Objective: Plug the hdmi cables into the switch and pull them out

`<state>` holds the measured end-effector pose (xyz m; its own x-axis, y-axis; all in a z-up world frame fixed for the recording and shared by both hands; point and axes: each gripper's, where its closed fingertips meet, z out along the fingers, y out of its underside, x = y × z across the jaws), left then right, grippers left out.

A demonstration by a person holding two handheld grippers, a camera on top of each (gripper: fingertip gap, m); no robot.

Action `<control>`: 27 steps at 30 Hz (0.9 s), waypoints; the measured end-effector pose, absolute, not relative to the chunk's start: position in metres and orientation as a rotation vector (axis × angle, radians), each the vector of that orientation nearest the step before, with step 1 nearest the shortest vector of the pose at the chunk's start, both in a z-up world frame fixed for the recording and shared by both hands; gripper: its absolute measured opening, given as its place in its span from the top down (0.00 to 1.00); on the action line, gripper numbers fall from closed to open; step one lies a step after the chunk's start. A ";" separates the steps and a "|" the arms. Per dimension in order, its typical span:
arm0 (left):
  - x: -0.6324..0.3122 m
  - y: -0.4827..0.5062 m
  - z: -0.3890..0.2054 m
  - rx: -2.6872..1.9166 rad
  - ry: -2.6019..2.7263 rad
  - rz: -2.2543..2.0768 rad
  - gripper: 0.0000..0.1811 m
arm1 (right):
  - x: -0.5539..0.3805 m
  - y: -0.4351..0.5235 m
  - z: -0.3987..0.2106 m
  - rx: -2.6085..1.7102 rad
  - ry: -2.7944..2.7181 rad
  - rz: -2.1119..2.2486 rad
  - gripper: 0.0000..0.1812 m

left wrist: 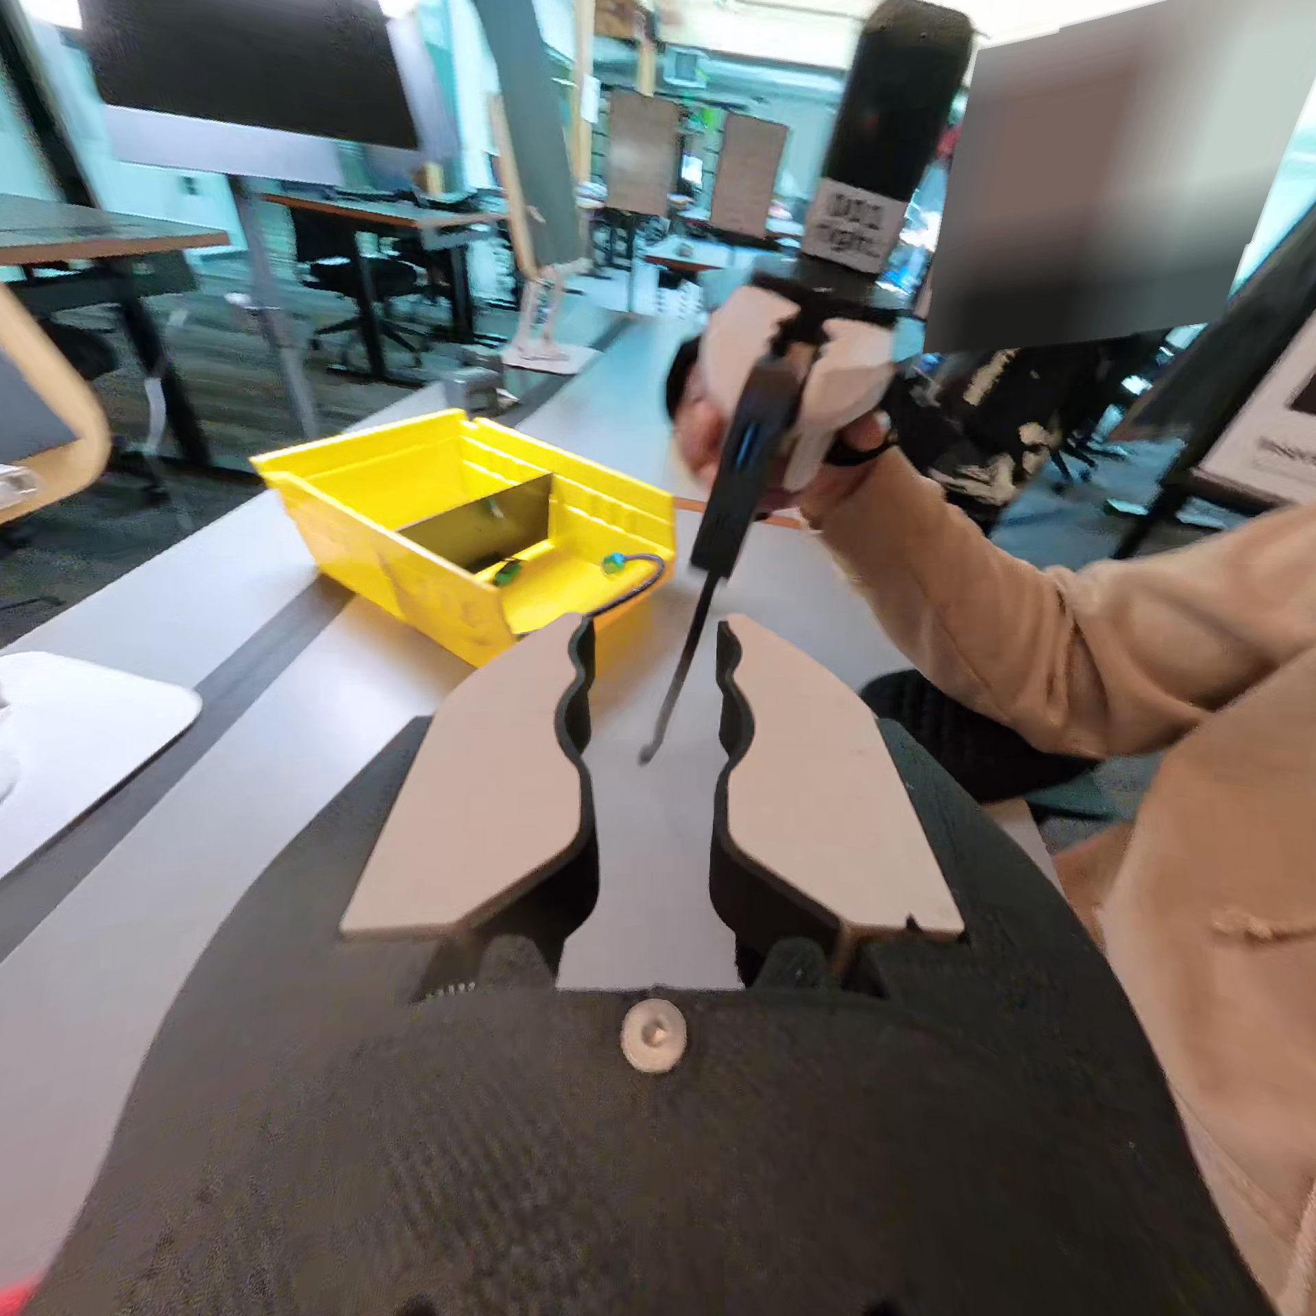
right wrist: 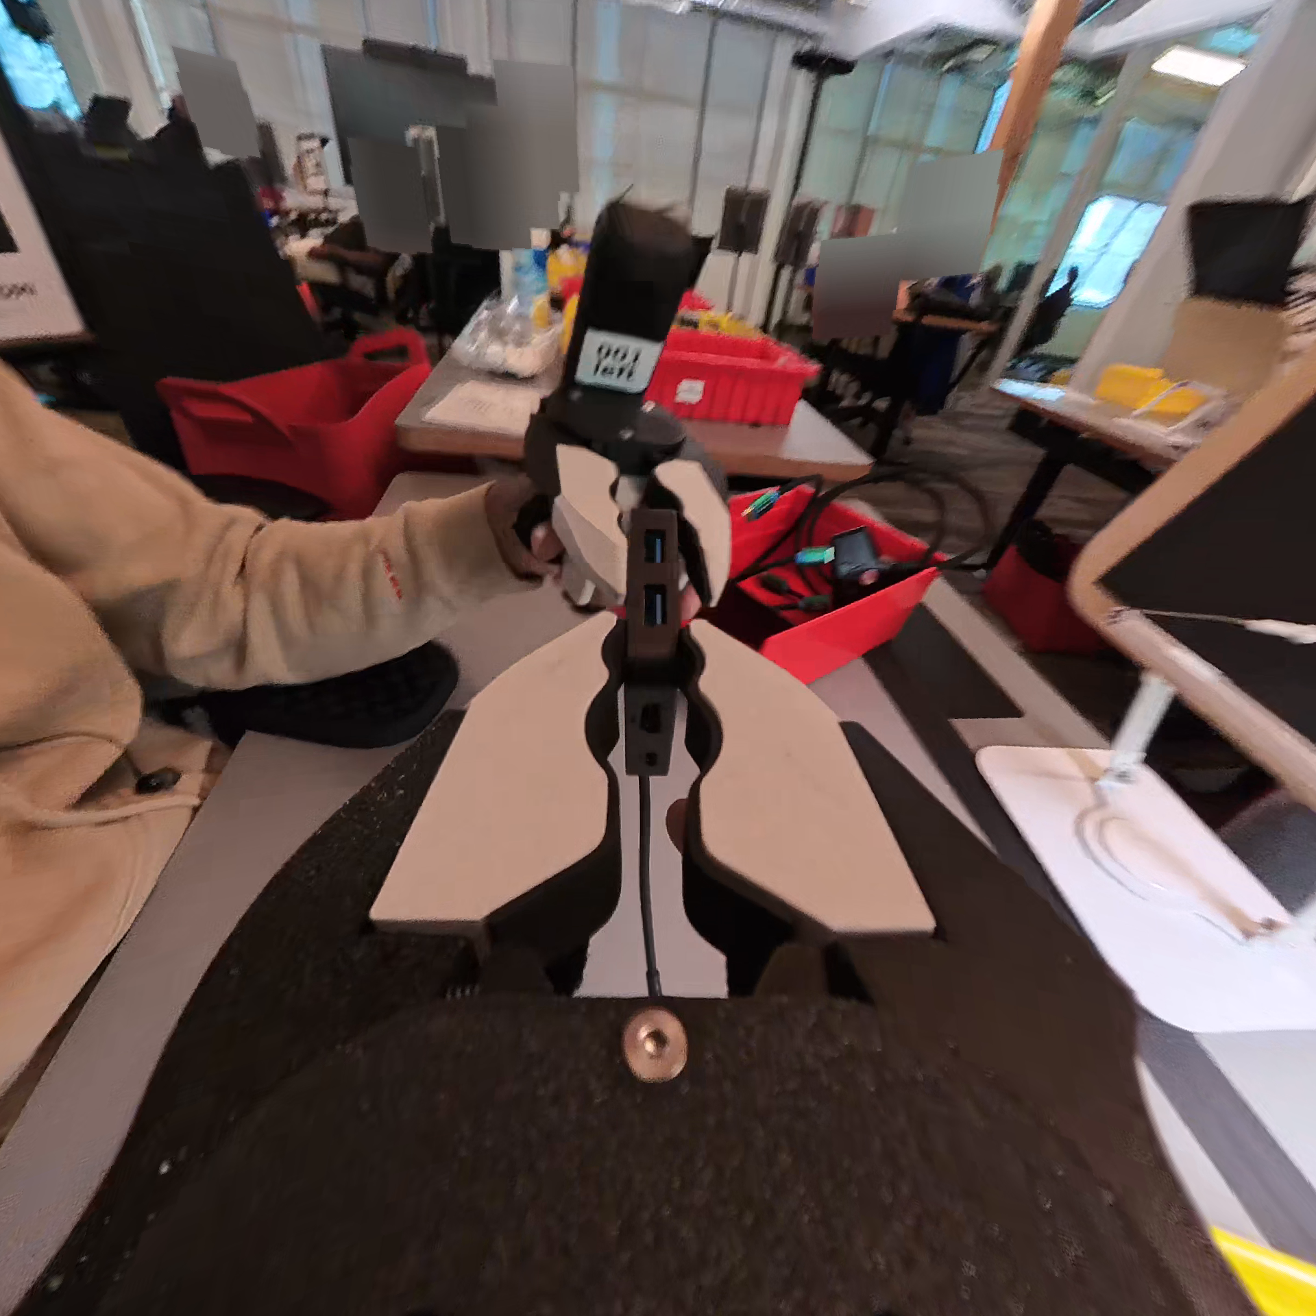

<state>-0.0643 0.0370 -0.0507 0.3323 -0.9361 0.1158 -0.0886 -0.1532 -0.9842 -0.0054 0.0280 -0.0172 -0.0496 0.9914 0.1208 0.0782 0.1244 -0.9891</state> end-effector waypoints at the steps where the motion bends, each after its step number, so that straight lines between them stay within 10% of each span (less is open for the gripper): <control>1: -0.073 0.045 -0.050 -1.554 0.918 -0.975 0.82 | 0.004 0.034 -0.006 -1.142 -1.305 1.088 0.93; 12: -0.129 0.088 -0.070 -1.768 0.650 -0.802 0.80 | 0.094 0.163 0.065 -1.298 -1.004 0.393 0.93; 27: -0.153 0.099 -0.078 -1.825 0.582 -0.710 0.79 | 0.155 0.326 -0.100 -1.616 -1.139 -0.284 0.92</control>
